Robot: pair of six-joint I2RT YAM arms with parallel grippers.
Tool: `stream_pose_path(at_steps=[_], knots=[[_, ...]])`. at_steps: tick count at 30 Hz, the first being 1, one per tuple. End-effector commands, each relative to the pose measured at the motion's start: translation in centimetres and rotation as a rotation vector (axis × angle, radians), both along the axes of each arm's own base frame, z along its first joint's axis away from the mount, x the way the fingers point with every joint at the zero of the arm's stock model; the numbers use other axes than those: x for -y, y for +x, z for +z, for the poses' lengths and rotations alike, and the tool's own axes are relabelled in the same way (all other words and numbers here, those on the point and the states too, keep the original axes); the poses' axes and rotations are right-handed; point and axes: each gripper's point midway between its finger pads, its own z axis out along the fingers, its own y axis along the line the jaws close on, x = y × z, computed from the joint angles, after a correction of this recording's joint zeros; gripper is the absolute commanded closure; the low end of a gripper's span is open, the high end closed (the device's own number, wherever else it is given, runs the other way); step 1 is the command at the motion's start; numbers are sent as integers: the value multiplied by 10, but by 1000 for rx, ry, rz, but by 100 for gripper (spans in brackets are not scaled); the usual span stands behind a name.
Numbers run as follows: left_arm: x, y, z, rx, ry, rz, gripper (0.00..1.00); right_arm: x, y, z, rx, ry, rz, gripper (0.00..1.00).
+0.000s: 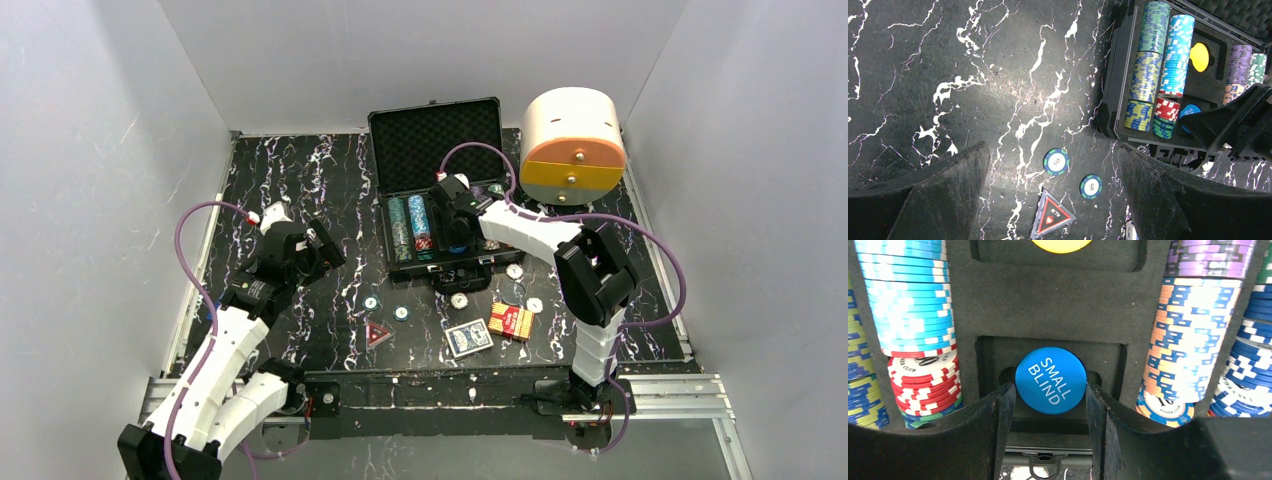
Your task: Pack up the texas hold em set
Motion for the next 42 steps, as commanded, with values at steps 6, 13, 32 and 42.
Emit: stream_pose_path(at_steps=[6, 13, 32, 42], knots=[[0, -1, -2, -5, -1, 2, 2, -11, 16, 27, 100, 125, 18, 42], [1, 0, -1, -4, -2, 1, 2, -2, 16, 49, 145, 126, -6, 44], [56, 13, 2, 48, -163, -243, 31, 125, -99, 79, 63, 45, -294, 22], [57, 16, -9, 33, -192, -211, 27, 119, -154, 19, -178, 208, -537, 1]])
